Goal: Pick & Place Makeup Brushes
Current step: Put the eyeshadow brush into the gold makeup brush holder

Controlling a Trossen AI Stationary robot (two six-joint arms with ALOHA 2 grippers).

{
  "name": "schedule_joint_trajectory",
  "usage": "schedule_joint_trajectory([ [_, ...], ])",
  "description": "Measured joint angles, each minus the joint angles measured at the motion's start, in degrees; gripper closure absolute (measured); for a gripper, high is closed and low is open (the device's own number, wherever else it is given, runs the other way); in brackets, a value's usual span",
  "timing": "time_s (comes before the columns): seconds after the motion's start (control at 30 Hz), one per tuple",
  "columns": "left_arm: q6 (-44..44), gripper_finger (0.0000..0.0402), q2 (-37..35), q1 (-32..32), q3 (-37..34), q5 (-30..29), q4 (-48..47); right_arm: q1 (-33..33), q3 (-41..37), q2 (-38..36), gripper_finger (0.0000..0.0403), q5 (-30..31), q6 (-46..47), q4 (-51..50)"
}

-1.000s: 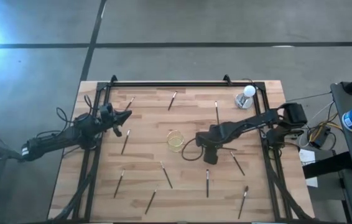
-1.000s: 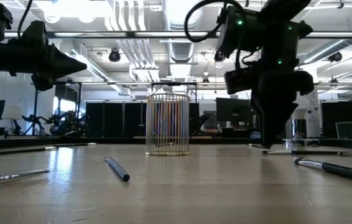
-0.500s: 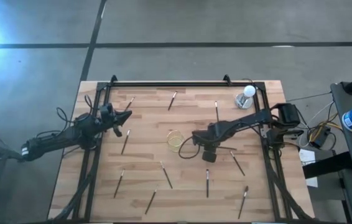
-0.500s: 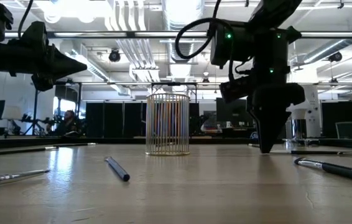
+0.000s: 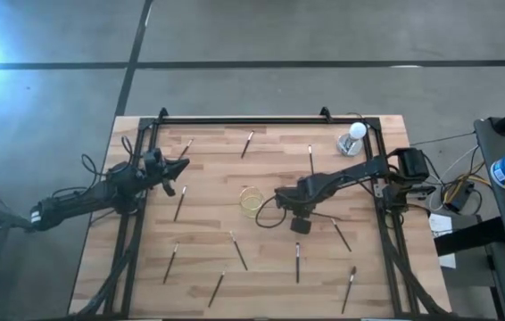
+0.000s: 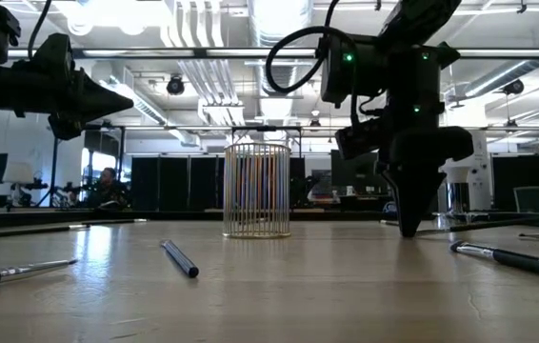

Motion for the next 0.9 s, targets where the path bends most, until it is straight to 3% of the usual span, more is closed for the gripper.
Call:
schedule_joint_trajectory([
  [0.57, -0.1, 0.0402, 0.0, 0.0, 0.0, 0.0, 0.0, 0.0, 0.2, -5.2, 0.0396, 0.7, -2.3, -0.2],
  [0.9, -0.1, 0.0402, 0.0, 0.0, 0.0, 0.0, 0.0, 0.0, 0.2, -14.2, 0.0395, 6.8, -0.5, 0.9],
])
